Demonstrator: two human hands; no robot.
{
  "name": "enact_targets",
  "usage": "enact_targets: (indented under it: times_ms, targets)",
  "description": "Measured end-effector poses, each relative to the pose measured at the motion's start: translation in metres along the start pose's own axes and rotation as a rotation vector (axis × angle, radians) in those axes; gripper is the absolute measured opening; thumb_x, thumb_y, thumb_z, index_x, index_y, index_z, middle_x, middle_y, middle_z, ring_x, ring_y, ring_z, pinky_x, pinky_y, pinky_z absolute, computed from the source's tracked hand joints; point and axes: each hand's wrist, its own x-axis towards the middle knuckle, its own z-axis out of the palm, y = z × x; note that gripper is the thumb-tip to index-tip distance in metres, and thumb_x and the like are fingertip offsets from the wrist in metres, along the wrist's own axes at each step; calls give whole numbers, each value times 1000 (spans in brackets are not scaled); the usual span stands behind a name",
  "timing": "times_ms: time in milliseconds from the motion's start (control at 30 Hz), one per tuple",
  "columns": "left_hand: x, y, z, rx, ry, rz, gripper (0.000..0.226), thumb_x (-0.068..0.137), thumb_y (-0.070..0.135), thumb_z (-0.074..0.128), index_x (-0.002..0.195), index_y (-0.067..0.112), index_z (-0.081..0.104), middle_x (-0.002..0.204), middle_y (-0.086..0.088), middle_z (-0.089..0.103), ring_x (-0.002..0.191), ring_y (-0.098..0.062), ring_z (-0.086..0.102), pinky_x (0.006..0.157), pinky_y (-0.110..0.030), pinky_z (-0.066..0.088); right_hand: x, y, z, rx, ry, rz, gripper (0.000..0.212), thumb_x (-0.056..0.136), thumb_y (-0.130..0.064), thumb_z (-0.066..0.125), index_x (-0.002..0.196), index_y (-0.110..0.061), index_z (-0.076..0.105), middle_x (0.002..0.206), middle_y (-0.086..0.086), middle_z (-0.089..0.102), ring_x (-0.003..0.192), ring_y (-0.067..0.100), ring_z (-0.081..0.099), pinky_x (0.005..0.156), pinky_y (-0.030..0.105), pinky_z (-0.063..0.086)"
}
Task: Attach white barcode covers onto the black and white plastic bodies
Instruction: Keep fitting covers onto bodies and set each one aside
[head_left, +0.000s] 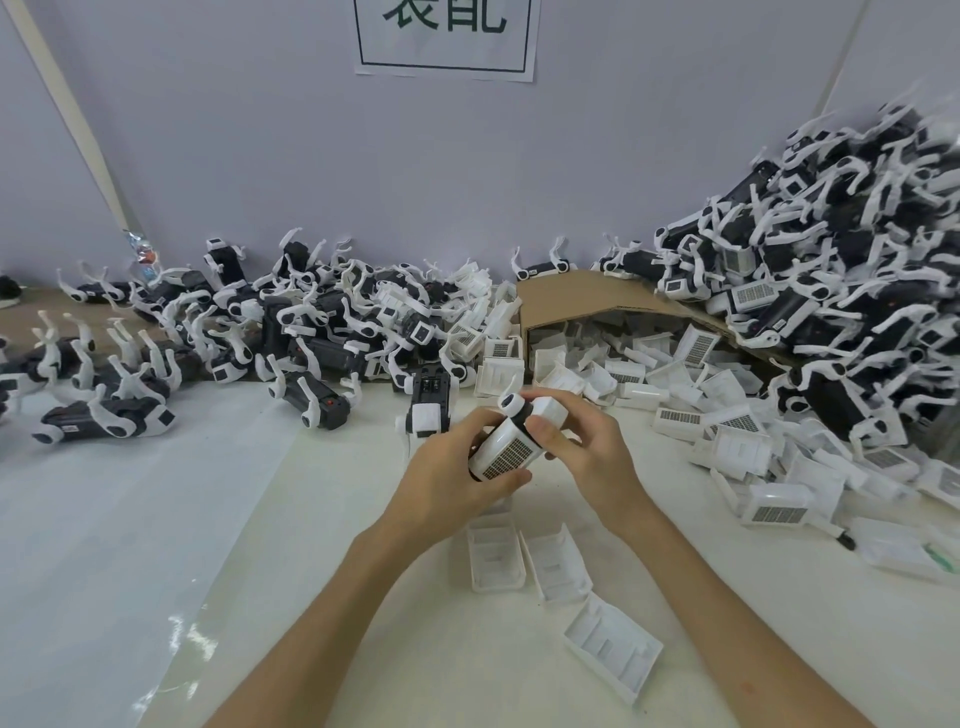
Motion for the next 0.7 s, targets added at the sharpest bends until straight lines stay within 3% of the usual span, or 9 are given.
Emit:
enact_targets:
  times_ms: [100,233,300,400,533,700]
  targets:
    - [-1,0,4,20,22,22,48,79,44,78,118,50,50,92,25,65,85,3,65,71,-19,55,0,-1,1,19,-3,9,19,87,-30,64,104,-35,71,95,-11,71,85,5,64,65,18,49]
    - [0,-1,7,32,69,50,48,84,38,78,127,35,57,104,18,62,94,3,60,77,-15,51,3,5,0,24,70,78,12,91,-26,67,102,-27,71,95,6,72,83,11,65,61,21,51]
    - [1,-1,6,55,100,53,47,85,35,78,127,30,58,107,18,55,100,6,54,79,-9,47,5,6,-4,60,123,173,6,95,-21,67,99,-19,70,89,10,71,79,16,68,57,25,54]
    - [2,1,2,1,159,22,39,88,31,76,122,28,57,110,15,53,107,8,51,83,-3,42,8,7,-11,182,144,411,21,95,-25,66,101,-6,66,91,17,70,67,22,68,52,29,55]
    - [2,9,-3,-279,283,-50,16,99,22,62,114,23,61,117,5,63,104,1,62,86,-12,47,13,11,-19,369,67,643,37,93,-31,65,120,-6,64,92,14,64,61,20,62,46,28,52]
    - [5,12,-11,-419,473,-74,16,105,18,49,100,21,64,98,9,69,94,-10,71,78,-21,55,20,-4,-42,376,-129,685,32,84,-36,67,108,-14,71,84,4,68,62,13,59,48,23,49]
